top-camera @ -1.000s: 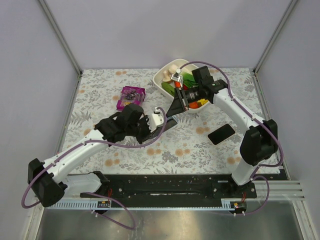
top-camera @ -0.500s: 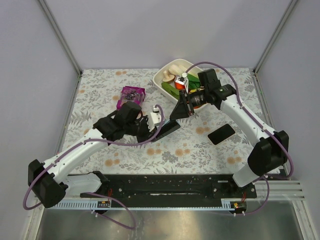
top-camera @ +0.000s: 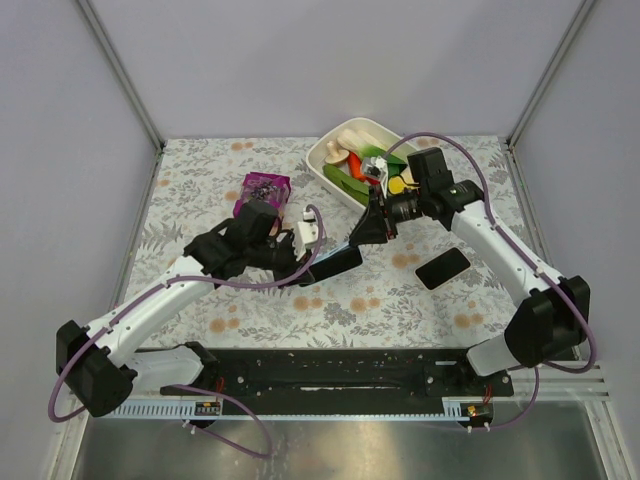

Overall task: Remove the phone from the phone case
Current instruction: Remove the phone case from the phone.

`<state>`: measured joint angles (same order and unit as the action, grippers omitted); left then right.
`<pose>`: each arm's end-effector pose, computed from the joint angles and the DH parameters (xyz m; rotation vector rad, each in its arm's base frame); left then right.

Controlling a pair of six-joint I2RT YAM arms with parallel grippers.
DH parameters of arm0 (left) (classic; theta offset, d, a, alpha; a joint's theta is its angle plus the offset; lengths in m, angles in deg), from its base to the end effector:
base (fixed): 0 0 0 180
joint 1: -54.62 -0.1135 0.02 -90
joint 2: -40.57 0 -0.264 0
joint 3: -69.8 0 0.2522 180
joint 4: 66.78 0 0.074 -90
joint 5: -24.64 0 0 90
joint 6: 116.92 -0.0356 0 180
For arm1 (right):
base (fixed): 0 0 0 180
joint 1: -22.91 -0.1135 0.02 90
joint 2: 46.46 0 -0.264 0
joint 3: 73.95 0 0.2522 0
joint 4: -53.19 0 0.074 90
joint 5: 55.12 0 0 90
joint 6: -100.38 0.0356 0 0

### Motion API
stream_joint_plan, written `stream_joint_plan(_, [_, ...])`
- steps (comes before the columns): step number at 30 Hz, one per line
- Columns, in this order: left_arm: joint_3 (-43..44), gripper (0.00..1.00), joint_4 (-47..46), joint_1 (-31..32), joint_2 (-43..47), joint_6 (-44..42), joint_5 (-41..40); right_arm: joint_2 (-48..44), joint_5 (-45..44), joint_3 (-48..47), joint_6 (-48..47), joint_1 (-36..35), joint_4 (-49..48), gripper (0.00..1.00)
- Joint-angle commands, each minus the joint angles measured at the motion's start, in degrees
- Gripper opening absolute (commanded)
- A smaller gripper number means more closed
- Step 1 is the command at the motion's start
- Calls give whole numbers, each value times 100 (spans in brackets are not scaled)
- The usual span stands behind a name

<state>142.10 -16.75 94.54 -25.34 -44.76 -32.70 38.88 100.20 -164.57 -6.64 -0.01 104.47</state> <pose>0.1703 -0.1675 0.3108 1.3737 1.8887 -0.8564 0.2742 0.1511 0.3359 -1.2186 1.7737 1.3769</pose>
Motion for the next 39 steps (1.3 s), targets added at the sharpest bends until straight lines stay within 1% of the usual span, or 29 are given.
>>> stream_joint_plan(1, [491, 0, -753, 24, 307, -123, 1145, -263, -1135, 206, -600, 235, -526, 30])
stream_joint_plan(4, [500, 0, -753, 7, 289, -105, 1181, -413, -1171, 303, -636, 235, -631, 31])
stream_joint_plan(9, [491, 0, -788, -19, 263, -87, 1207, -536, -1249, 207, -531, 244, -632, 32])
stream_joint_plan(13, [395, 0, -832, -37, 289, -105, 1216, -641, -1425, -4, -224, 288, -605, 33])
stream_joint_plan(15, [316, 0, -893, -55, 315, -114, 1216, -712, -1321, -127, 22, 393, -632, 34])
stream_joint_plan(18, [210, 0, -999, -142, 359, -70, 1225, -826, -1101, -242, 268, 507, -623, 41])
stream_joint_plan(22, [210, 0, -1087, -239, 394, 26, 1242, -1063, -1065, -110, 348, 534, -605, 44])
stream_joint_plan(23, [219, 0, -1122, -248, 395, 62, 1251, -1107, -1065, -84, 357, 543, -570, 47])
stream_joint_plan(26, [254, 0, -1254, -379, 368, 255, 1356, -1212, -1022, -57, 339, 613, -378, 57])
stream_joint_plan(27, [263, 0, -1315, -441, 360, 325, 1383, -1248, -943, -14, 331, 656, -351, 59])
stream_joint_plan(33, [333, 0, -1947, -968, 201, 1019, 1664, -1704, -652, 215, 392, 771, -368, 63])
stream_joint_plan(34, [368, 0, -2044, -1082, 184, 1098, 1699, -1731, -609, 259, 435, 771, -420, 68])
stream_joint_plan(35, [438, 0, -2002, -1153, 166, 1082, 1708, -1740, -608, 303, 532, 754, -542, 77])
stream_joint_plan(37, [517, 0, -2054, -1206, 149, 1142, 1813, -1662, -556, 426, 725, 762, -832, 79])
stream_joint_plan(38, [570, 0, -2080, -1197, 122, 1221, 1874, -1600, -494, 470, 804, 762, -999, 82])
stream_joint_plan(39, [588, 0, -2185, -1197, 114, 1335, 1945, -1539, -381, 496, 944, 762, -1192, 90])
